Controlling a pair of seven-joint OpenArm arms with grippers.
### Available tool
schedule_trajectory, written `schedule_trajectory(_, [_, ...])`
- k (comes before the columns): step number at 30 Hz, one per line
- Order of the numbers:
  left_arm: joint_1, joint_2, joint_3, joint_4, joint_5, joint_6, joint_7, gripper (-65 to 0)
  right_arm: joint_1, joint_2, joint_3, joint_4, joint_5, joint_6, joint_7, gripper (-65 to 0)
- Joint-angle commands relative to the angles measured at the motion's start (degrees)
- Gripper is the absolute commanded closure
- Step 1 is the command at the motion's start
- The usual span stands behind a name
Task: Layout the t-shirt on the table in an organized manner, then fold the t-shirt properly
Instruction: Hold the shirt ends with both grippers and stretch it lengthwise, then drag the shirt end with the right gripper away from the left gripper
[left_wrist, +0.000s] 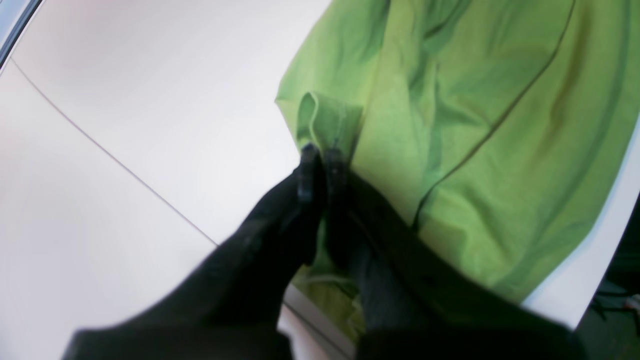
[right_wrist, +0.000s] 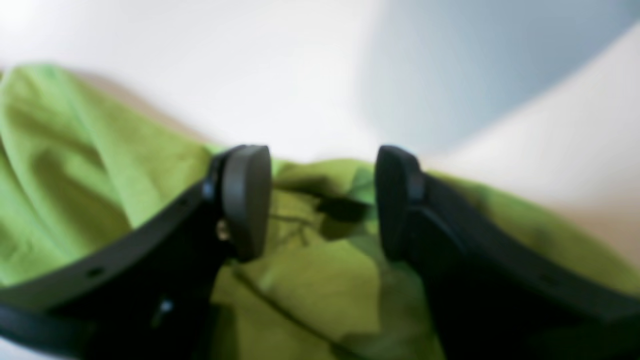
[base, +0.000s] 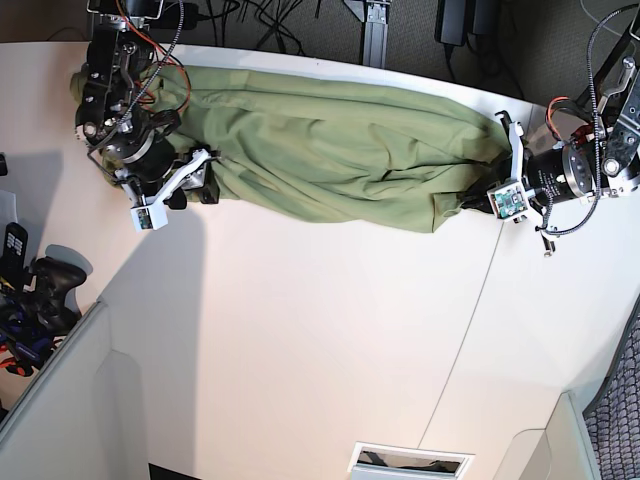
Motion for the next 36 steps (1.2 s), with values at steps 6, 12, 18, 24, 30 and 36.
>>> schedule_trajectory(6, [-0.8,-0.8,-0.4,0.9,-0.7,-0.1,-1.0,0.0,1.0,1.0,0.4,-1.7,-0.2,0.2,1.1,-30.0])
schedule_trajectory(12, [-0.8,-0.8,-0.4,0.9,-0.7,-0.1,-1.1,0.0,1.0,1.0,0.5,-3.2,-1.3,0.0,1.2,-6.4])
schedule_trajectory(18, [-1.4,-0.8,-0.4,0.9,-2.2,-0.1,-1.1,0.0,2.5,1.0,0.5,-3.0,-1.3,0.0,2.1,0.0])
schedule_trajectory(24, [-4.7,-0.8,-0.5,0.9,-2.1,-0.1,-1.0,0.0,6.8,1.2,2.1,-1.6,-1.2,0.0,4.4,0.0])
schedule_trajectory(30, [-7.0,-0.8,-0.5,0.9,-2.0,-0.1,-1.0,0.0,11.0,2.8,2.8,-0.9,-0.6,0.0,4.3,0.0])
schedule_trajectory(36, [-6.4,-0.8,-0.5,0.9,-2.0,-0.1,-0.5,0.0,9.2,3.3,2.9,4.1,0.0,0.0,1.9,0.0])
